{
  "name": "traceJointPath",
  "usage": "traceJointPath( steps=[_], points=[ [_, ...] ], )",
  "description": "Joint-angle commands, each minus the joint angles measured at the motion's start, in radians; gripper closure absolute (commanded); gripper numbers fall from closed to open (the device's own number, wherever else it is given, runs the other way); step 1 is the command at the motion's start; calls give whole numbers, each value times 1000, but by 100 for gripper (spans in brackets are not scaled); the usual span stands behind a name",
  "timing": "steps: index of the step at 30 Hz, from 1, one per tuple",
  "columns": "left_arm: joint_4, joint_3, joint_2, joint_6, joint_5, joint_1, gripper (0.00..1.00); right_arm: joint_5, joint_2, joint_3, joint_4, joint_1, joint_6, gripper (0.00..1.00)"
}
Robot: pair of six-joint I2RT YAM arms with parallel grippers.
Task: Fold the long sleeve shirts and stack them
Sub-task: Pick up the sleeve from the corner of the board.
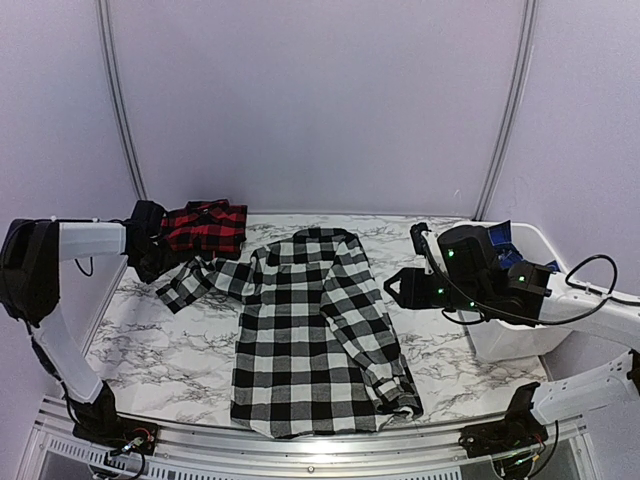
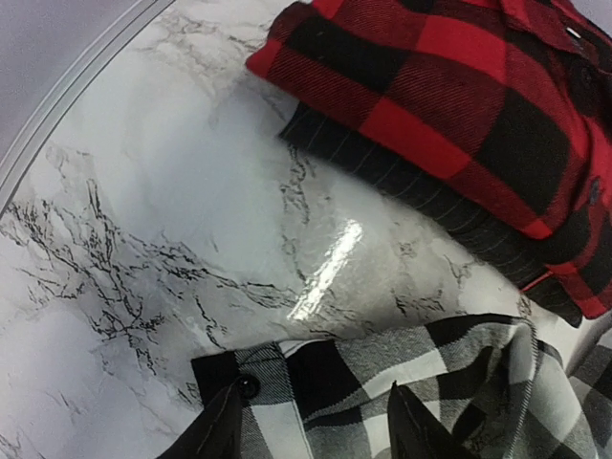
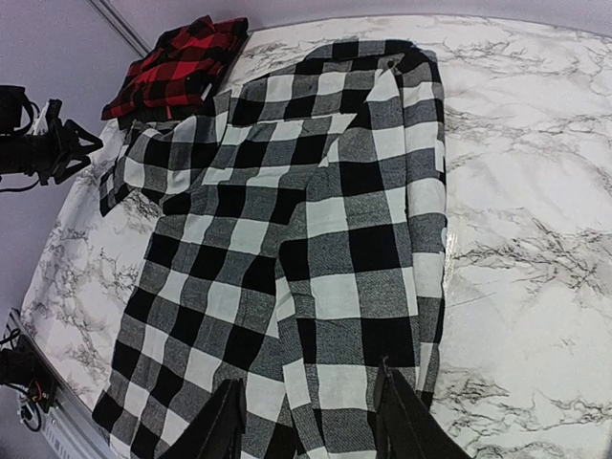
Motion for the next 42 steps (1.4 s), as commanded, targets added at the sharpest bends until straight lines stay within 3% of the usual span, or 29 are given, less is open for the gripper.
traceJointPath(
  steps=[1, 14, 17, 25, 32, 42],
  points=[
    [-30, -17, 46, -14, -29, 19, 45, -9, -12, 6, -2, -6, -4, 58],
    [2, -52, 165, -30, -19, 24, 51, -28, -4, -9, 12, -6, -2, 58],
    [5, -54, 186, -29, -21, 24, 61, -37, 2, -8, 15, -6, -2, 58],
    [12, -53, 195, -13, -34, 24, 100, -43, -1, -17, 23, -7, 1, 58],
    [9, -7, 126, 33, -30, 23, 100, -37, -4, -11, 18, -7, -3, 58],
    [16, 122, -91, 179, -56, -26, 100, 19, -7, 8, 12, -8, -13, 58]
  ],
)
